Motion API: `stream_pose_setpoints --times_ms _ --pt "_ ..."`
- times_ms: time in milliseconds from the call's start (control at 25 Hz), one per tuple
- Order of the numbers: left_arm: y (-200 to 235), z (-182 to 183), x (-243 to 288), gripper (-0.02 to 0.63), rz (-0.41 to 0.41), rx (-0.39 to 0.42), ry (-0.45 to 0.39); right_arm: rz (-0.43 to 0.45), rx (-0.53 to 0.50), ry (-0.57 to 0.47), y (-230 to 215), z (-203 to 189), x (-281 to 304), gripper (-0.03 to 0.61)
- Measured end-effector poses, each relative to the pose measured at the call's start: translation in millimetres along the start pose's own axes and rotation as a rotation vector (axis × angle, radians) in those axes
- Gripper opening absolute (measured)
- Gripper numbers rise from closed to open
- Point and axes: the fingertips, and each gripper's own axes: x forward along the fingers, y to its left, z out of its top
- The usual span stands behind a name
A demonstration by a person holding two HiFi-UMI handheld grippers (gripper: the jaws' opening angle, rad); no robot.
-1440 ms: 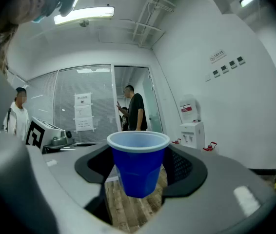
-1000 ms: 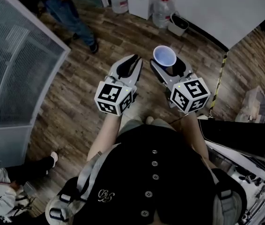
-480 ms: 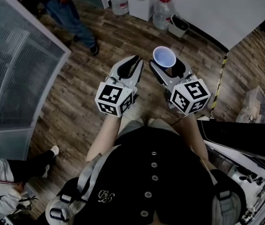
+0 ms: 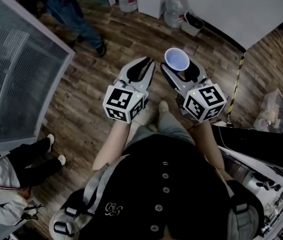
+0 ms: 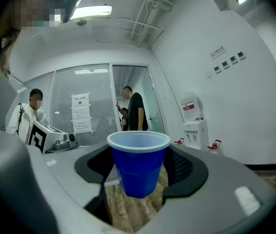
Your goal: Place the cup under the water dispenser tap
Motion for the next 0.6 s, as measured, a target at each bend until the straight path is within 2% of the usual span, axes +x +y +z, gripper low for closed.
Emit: stream_pose_setpoints --times_ms 240,600 --pt "36 -3 28 0.046 0.02 -0.016 0.002 0.013 0.013 0.005 -24 1 38 0.302" --pt "104 19 128 0.046 0.036 0.002 -0.006 0.04 0.012 -0.007 -110 35 125 0.302"
